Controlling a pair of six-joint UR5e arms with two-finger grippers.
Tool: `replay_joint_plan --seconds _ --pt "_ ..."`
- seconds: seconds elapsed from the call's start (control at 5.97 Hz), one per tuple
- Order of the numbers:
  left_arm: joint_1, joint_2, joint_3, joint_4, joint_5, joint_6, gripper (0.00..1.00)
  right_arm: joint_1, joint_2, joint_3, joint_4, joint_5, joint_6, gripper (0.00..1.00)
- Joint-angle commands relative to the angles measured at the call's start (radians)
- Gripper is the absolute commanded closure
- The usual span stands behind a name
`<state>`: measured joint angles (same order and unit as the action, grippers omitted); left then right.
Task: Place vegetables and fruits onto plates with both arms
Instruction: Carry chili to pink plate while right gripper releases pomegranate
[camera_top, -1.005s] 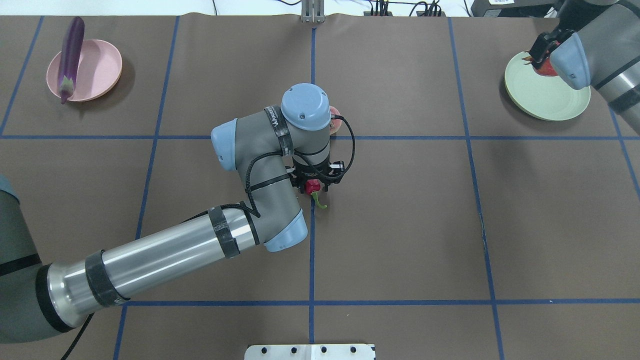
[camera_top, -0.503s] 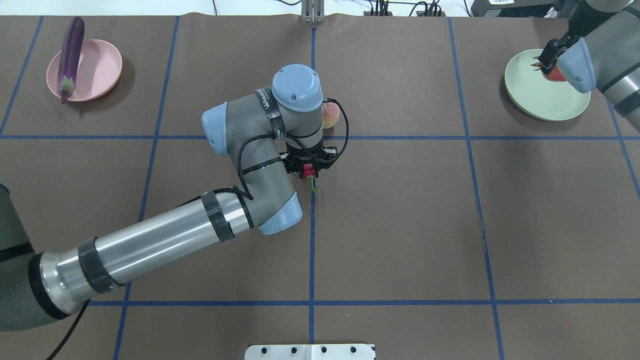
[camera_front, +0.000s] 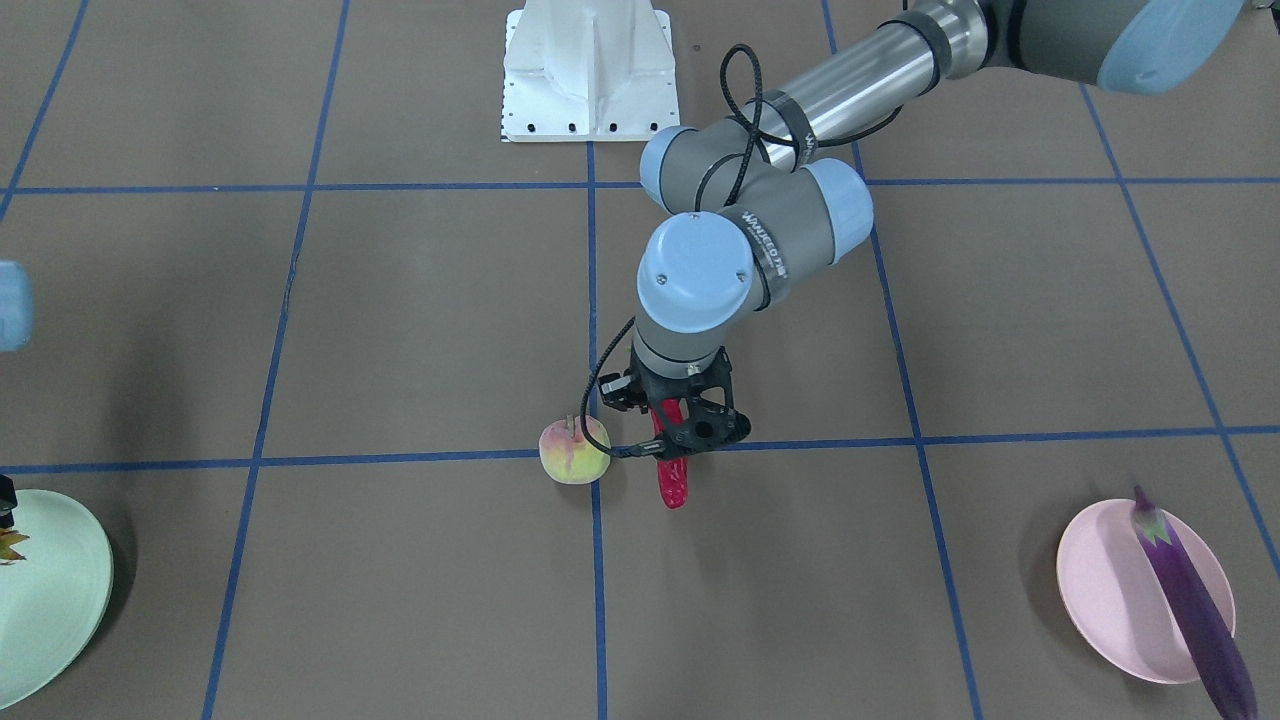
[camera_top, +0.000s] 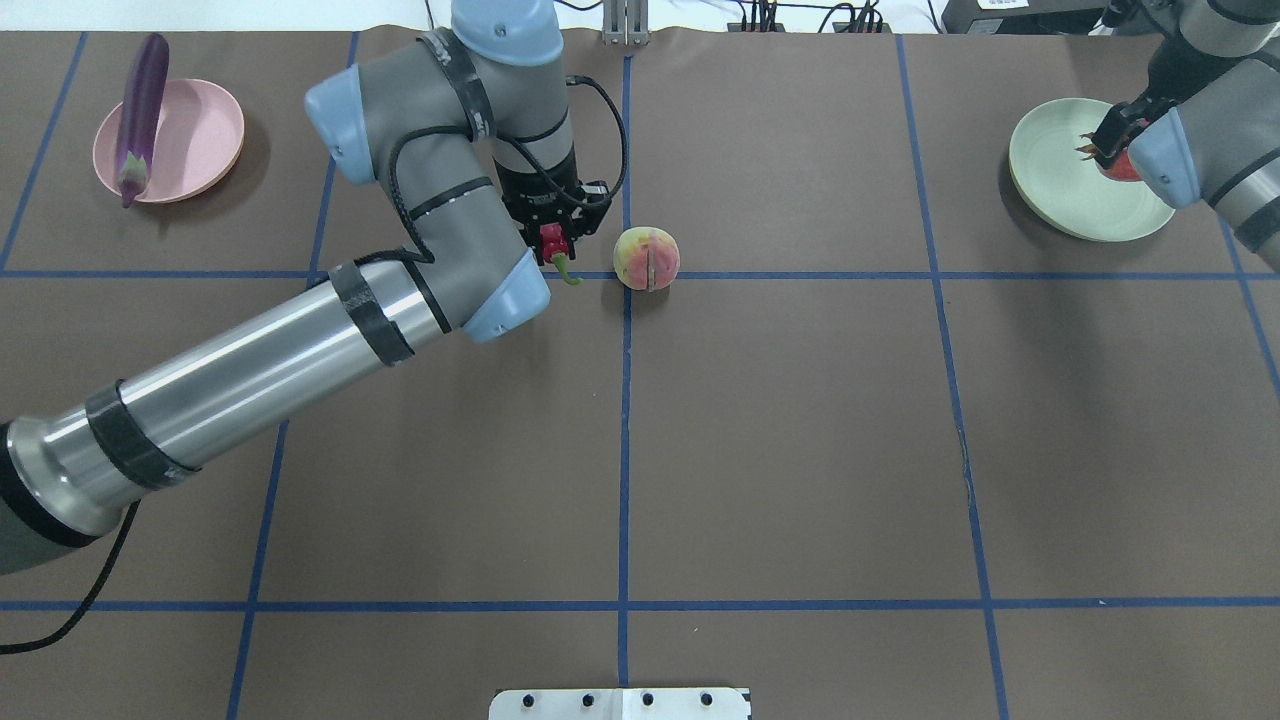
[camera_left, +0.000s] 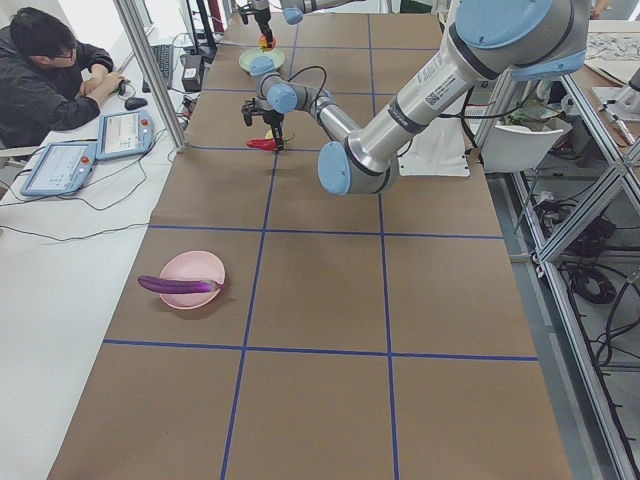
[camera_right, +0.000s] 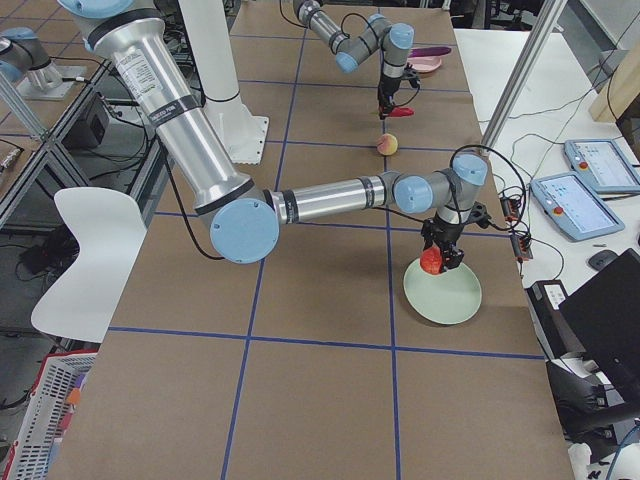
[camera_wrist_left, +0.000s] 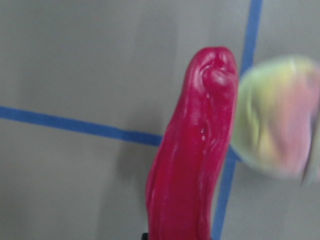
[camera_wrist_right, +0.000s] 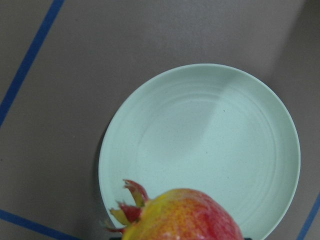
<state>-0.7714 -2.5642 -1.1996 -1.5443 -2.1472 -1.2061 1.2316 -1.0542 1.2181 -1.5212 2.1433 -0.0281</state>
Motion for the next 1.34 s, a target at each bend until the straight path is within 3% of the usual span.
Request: replay_joint_plan --seconds 0.0,0.5,0.67,0.84,1.17 --pt "-0.09 0.001 -0.061 0.198 -0.01 0.179 1.0 -0.026 -0.01 -0.038 0.027 -0.005 -0.001 1.0" --pt "-0.268 0.018 -0.091 0.367 -0.007 0.496 1.0 -0.072 -0.004 -0.101 0.099 -0.008 0.007 1.0" --pt "-0.335 0.057 -0.089 0.395 0.001 0.643 1.0 -0.072 0.002 -0.103 0.101 -0.008 0.01 0.58" --pt "-0.398 0.099 -0.081 0.394 0.007 0.753 1.0 -0.066 0.006 -0.1 0.123 -0.003 0.026 0.04" --pt "-0.466 0.131 -0.007 0.382 0.102 0.94 1.0 -0.035 0.011 -0.086 0.13 0.021 0.036 0.0"
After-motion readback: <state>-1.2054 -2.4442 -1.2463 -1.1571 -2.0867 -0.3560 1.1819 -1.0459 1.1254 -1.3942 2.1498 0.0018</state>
